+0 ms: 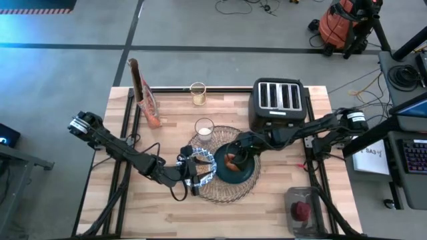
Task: Arrange a breakfast setting
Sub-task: Put the brown toasted bagel on the the dark blue plate
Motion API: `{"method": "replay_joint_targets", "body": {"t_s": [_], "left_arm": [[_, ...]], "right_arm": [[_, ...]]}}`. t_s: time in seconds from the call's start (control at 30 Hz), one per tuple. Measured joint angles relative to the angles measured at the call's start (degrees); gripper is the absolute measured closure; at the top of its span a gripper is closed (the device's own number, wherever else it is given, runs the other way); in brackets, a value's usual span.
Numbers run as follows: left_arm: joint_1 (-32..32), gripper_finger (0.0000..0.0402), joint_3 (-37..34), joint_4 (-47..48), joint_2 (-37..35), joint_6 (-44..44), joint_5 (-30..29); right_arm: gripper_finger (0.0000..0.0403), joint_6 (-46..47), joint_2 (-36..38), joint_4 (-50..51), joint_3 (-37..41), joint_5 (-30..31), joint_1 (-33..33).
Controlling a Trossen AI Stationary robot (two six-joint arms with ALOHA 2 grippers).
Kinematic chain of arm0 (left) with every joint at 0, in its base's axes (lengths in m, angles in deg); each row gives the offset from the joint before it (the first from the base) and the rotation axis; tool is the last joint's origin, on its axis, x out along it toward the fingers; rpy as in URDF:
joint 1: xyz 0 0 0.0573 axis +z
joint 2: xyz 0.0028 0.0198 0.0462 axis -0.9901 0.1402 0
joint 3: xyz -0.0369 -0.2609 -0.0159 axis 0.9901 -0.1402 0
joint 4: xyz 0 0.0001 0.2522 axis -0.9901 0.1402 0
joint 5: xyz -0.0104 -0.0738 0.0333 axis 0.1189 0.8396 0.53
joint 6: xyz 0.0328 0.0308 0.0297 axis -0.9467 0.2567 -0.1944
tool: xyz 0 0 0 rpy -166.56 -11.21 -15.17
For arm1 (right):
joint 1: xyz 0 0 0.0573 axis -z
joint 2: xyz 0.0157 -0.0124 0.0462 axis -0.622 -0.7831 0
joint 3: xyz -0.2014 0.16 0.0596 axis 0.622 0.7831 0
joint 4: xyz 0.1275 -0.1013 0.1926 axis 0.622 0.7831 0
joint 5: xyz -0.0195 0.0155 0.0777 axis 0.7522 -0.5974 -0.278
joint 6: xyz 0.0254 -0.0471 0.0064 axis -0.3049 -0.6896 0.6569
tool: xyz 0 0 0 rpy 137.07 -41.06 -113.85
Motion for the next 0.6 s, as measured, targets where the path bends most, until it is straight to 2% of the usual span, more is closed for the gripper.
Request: {"method": "replay_joint_targets", "body": {"t_s": [0.6], "left_arm": [[0.0,0.0278,0.0,0.0,-0.2,0.4,-0.2]], "right_arm": [[0.0364,-0.4,-1.1,-0.1,0.0,2.0,0.0]]}}
